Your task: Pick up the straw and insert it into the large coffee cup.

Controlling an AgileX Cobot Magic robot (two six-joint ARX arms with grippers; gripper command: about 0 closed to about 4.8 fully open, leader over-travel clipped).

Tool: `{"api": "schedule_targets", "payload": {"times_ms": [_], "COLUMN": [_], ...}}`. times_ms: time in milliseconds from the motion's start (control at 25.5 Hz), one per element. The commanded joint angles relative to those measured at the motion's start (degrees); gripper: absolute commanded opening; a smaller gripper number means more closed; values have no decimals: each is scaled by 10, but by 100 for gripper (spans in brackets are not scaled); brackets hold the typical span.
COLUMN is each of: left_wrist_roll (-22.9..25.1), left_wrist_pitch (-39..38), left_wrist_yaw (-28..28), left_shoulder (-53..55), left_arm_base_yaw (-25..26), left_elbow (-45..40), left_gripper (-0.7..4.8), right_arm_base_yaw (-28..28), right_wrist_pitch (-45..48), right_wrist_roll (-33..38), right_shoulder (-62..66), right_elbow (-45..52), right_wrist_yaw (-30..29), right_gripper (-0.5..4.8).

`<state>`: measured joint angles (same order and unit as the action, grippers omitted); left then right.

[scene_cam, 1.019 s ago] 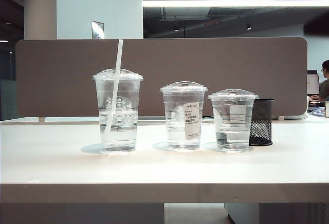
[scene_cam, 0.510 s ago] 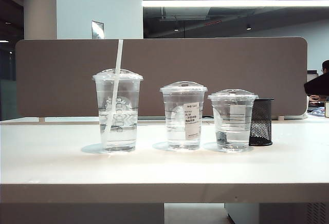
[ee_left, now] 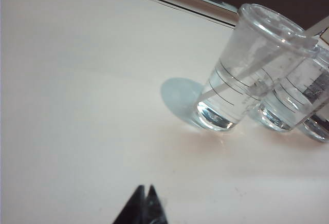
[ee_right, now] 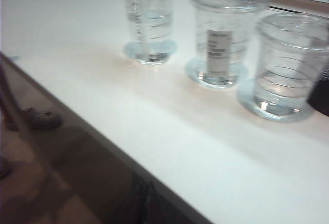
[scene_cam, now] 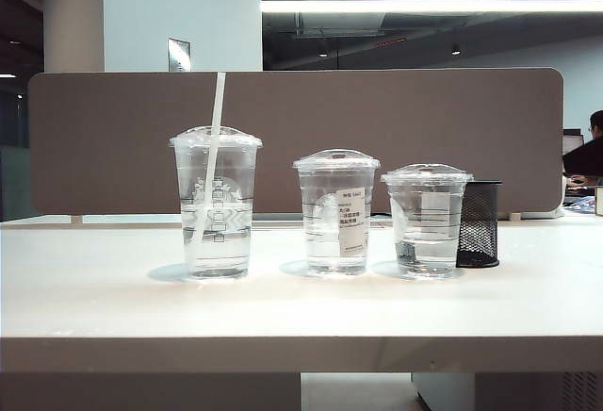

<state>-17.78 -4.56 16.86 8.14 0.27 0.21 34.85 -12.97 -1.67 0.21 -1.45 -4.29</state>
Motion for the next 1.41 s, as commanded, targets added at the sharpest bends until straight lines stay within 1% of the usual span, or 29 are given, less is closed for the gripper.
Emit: {"api": "schedule_targets", "payload": {"times_ms": [39,78,118,157,196,235,314,392,431,471,588,667,706,784,823,863,902,941,1059,1412], "left_wrist_roll": [2,2,2,2,2,2,2,2,2,2,2,2,2,2,2,2,2,2,2,2], "left_wrist_pitch": [4,3,4,4,4,3,4,4,4,4,4,4,4,4,4,4,4,4,4,3], "left_wrist_yaw": [-2,-2,-1,-2,-2,-2,-2,-2,-2,-2,-2,-2,-2,-2,-1,-2,-2,-2,-2,-2], "left_shoulder": [0,0,0,0,0,0,0,0,0,0,0,0,0,0,0,0,0,0,0,0], "left_arm_base_yaw": [0,0,0,0,0,0,0,0,0,0,0,0,0,0,0,0,0,0,0,0], "left_elbow": [3,3,3,3,3,3,3,3,3,3,3,3,3,3,3,3,3,3,3,3], "left_gripper": [-4,-4,-4,-4,-4,-4,-4,-4,-4,-4,-4,-4,-4,-4,-4,-4,-4,-4,-4,-4], "right_arm_base_yaw": [-34,-77,-108,-164,-193,-256,-320,-351,-354,-351,-349,-349,-348,-348,-348,-347,-340,-333,-319,-315], "right_wrist_pitch": [1,10,19,37,45,55,53,50,47,44,31,31,32,33,35,34,30,29,24,17], "right_wrist_roll": [-16,-15,-15,-15,-14,-13,-13,-13,-13,-13,-13,-13,-11,-6,2,18,25,25,25,25], "right_shoulder": [-2,-2,-2,-2,-2,-2,-2,-2,-2,-2,-2,-2,-2,-2,-2,-2,-2,-2,-2,-2], "right_elbow": [-1,-1,-1,-1,-1,-1,0,0,0,5,9,9,9,9,9,9,9,9,9,7], "right_wrist_yaw": [7,6,-1,-23,-37,-67,-93,-93,-90,-73,-68,-45,-23,0,21,57,81,89,89,84], "right_gripper": [3,3,3,3,3,3,3,3,3,3,3,3,3,3,3,3,3,3,3,3]}}
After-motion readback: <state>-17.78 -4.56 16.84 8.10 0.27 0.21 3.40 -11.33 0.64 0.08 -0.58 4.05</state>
